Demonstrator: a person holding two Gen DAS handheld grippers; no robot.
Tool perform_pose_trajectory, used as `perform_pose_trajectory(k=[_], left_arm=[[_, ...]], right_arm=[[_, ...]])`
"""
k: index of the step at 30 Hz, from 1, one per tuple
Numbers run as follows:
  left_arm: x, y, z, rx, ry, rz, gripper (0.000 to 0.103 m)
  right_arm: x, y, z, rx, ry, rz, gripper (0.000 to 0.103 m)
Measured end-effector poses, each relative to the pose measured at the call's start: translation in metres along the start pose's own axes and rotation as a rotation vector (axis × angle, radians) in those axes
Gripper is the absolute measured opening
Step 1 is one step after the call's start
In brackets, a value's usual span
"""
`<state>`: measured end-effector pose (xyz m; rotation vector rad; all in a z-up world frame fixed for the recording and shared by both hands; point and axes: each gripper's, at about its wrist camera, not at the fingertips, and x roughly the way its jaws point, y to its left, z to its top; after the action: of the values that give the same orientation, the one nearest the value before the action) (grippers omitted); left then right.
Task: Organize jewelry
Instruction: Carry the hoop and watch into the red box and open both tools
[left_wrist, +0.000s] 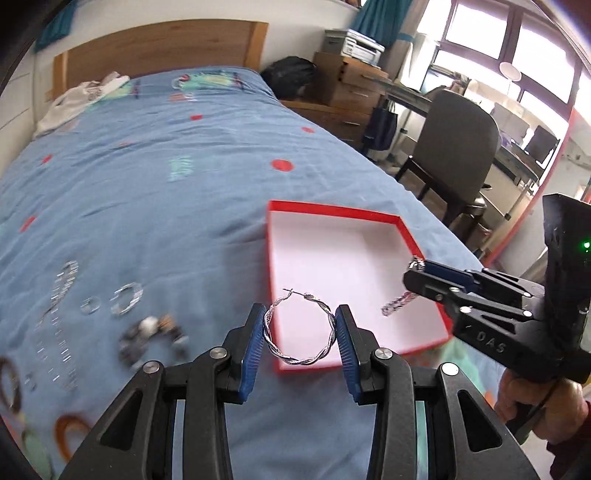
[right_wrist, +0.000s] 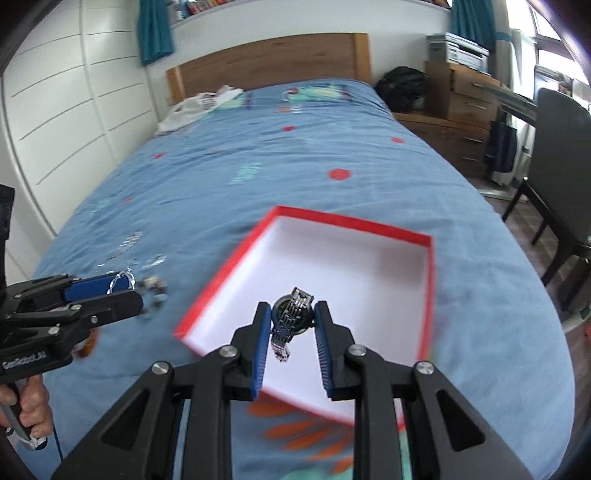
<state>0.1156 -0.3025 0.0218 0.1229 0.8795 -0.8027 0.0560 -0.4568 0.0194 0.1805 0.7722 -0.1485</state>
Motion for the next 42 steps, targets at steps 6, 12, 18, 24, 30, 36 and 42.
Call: perform_pose_trajectory(k=[6, 12, 18, 24, 30, 36, 42], left_arm=[[0.047, -0.011, 0.012, 0.007, 0.046, -0.032, 0.038], [0.082, -0.013, 0.010, 0.024, 0.094, -0.020, 0.038], [0.095, -0.017, 0.004, 0.059, 0.115, 0.002, 0.038], [0.099, -0.022, -0.008, 0.100, 0.142, 0.029, 0.037], [0.093, -0.027, -0.025, 0.122, 0.166, 0.033, 0.037], [0.079, -0.025, -0.045, 0.056, 0.175, 0.002, 0.037], [0.071, -0.022, -0.053, 0.017, 0.187, 0.002, 0.037]], right_arm=[[0.039, -0.028, 0.005, -0.018, 0.047, -0.014, 0.023], [0.061, -0.044, 0.005, -0.025, 0.077, -0.002, 0.023], [0.075, -0.047, -0.003, -0.050, 0.104, 0.003, 0.023], [0.082, -0.044, -0.005, -0.103, 0.140, 0.013, 0.023], [0.081, -0.039, -0.009, -0.161, 0.156, 0.002, 0.023], [0.077, -0.039, -0.010, -0.166, 0.159, 0.023, 0.023], [0.070, -0.036, -0.013, -0.188, 0.159, 0.042, 0.024]])
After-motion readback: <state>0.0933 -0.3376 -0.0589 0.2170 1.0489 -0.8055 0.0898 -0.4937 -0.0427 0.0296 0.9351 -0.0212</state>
